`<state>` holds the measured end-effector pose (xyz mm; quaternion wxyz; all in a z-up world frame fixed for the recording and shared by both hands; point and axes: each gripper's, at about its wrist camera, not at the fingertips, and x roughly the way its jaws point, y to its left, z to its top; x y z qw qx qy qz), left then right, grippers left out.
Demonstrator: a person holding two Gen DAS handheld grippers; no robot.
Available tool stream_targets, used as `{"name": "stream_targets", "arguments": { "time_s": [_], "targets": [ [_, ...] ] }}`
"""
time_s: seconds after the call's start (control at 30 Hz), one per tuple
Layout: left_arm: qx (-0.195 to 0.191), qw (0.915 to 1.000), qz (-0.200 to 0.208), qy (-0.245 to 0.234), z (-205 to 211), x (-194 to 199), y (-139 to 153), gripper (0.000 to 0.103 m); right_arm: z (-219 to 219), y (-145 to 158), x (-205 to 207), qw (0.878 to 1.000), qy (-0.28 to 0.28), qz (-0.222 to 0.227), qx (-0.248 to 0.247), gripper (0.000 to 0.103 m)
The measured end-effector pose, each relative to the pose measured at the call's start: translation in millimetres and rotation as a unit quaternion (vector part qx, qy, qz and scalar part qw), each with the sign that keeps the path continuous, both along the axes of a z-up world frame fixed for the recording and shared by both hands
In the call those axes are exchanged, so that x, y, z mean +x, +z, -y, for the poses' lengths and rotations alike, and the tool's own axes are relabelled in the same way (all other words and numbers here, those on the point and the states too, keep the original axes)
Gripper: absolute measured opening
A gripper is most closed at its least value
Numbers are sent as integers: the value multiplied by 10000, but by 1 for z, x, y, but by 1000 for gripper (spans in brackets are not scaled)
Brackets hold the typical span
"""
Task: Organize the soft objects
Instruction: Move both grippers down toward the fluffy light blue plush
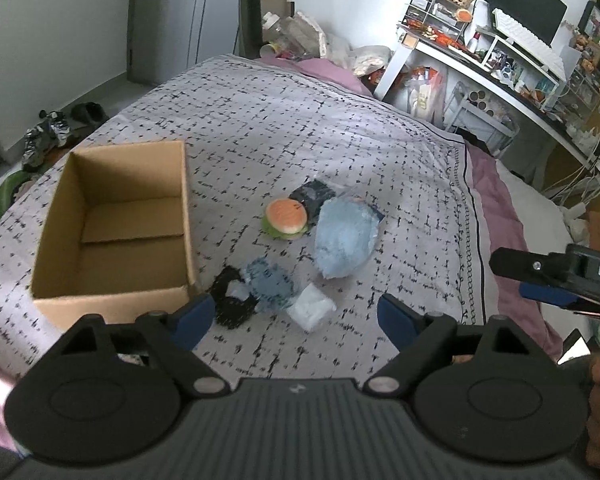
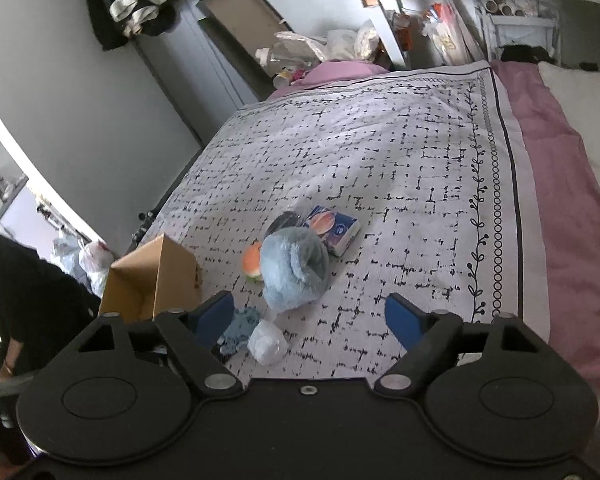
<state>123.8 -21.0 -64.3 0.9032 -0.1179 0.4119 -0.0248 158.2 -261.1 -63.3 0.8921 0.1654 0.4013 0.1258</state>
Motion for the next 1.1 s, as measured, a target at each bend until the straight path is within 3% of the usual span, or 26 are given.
{"name": "stream_targets", "arguments": {
  "time_s": [0.3, 0.47, 0.67, 1.1],
  "targets": [
    [-108, 9998, 23, -172, 19, 41, -5, 74, 12, -9, 36, 9995, -241, -224, 9, 69],
    [-161, 9995, -6, -266, 33, 66, -13, 69, 23, -28, 51, 9981, -437, -340, 285, 68],
    [-213, 9990, -127, -365, 49, 92, -27, 58, 29, -49, 65, 9951, -512, -635, 556, 60],
    [-292, 9978, -354, -485, 73, 131, -54, 52, 47, -81, 88, 9855, -864, -1076, 990, 53]
  ]
}}
